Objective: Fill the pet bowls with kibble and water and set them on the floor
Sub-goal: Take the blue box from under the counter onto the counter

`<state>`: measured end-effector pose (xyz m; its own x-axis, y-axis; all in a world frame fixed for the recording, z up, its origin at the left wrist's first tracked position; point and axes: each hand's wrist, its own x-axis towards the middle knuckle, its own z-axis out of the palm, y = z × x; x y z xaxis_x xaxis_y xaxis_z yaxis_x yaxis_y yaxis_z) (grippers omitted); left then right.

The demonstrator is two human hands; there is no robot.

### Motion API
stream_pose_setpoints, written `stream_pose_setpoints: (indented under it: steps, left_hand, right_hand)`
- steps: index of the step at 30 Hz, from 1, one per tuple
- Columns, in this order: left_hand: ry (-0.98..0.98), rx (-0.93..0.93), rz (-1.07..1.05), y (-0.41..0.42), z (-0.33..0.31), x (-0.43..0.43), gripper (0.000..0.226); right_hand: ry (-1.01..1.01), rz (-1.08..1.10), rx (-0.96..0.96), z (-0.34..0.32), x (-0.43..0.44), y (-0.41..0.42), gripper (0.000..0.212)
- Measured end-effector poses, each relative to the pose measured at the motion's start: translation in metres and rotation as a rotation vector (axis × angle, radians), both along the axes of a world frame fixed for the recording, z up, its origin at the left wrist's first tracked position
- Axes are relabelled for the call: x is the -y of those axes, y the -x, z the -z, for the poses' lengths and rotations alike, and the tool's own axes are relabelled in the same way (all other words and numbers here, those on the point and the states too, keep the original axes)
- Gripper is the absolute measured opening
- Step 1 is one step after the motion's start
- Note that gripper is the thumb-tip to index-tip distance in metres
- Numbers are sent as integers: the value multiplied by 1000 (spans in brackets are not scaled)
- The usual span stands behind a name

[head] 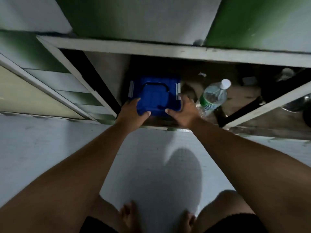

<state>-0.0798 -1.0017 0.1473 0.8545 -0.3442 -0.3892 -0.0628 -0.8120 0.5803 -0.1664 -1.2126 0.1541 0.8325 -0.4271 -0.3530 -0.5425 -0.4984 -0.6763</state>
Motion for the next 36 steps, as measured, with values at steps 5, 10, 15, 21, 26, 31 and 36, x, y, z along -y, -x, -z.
stream_pose_setpoints:
  steps: [5, 10, 15, 21, 26, 31, 36]
  left_hand:
    - [-15, 113, -33, -45, 69, 4, 86]
    - [24, 61, -82, -76, 106, 15, 111]
    - [107, -48, -103, -94, 118, 14, 133]
    - [102, -38, -75, -100, 115, 16, 138]
    - [104, -22, -123, -76, 100, 14, 139]
    - [85, 9, -146, -27, 50, 2, 132]
    - [140, -40, -180, 23, -32, -14, 138]
  right_hand:
    - [15, 59, 10, 72, 10, -37, 104]
    - [-99, 83, 18, 114, 16, -63, 121]
    - [-211, 122, 31, 127, 24, -75, 129]
    - [-355, 154, 96, 129, 26, -78, 140]
    - [-409, 141, 129, 104, 26, -62, 122]
    - [-406, 192, 34, 81, 28, -22, 164]
    - [-317, 148, -21, -23, 14, 24, 158]
